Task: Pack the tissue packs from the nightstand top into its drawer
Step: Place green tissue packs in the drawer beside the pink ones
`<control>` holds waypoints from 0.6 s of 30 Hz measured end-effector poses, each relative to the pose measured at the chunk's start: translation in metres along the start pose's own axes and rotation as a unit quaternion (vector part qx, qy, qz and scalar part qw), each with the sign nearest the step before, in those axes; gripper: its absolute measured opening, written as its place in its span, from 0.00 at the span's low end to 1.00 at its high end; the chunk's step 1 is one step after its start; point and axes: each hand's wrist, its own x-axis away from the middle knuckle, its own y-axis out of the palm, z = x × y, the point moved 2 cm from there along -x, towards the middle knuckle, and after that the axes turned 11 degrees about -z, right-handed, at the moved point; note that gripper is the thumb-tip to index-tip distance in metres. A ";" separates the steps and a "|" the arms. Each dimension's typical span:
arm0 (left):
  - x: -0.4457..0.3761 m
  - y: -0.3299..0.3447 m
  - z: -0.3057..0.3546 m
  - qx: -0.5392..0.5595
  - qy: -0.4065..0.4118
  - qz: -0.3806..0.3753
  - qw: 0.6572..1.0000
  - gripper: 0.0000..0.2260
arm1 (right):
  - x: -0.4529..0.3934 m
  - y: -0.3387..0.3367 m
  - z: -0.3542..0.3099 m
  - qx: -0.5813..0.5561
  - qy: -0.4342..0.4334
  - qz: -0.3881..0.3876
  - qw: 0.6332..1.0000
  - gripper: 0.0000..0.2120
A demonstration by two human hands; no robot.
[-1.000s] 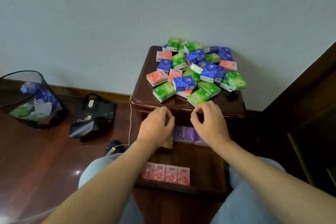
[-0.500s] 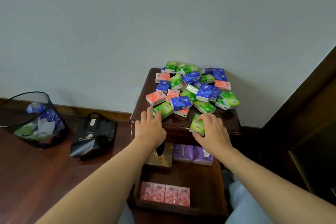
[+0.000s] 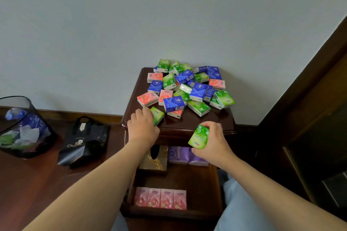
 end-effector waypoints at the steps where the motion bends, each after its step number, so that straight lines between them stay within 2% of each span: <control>1: 0.007 0.002 -0.002 0.028 -0.002 0.016 0.999 0.24 | 0.003 0.002 0.003 -0.025 0.005 -0.013 1.000 0.42; 6: 0.051 0.029 -0.013 0.146 0.050 0.058 0.986 0.33 | 0.021 0.023 0.017 -0.043 -0.005 -0.051 0.998 0.48; 10: 0.090 0.068 -0.021 0.228 0.095 0.029 0.969 0.38 | 0.038 0.046 0.023 -0.085 0.021 -0.030 0.996 0.32; 14: 0.114 0.101 -0.032 0.299 0.067 -0.090 0.948 0.41 | 0.055 0.063 0.038 -0.067 0.032 -0.041 0.996 0.22; 18: 0.123 0.121 -0.044 0.269 0.030 -0.178 0.946 0.35 | 0.067 0.078 0.062 -0.015 0.097 -0.105 0.990 0.22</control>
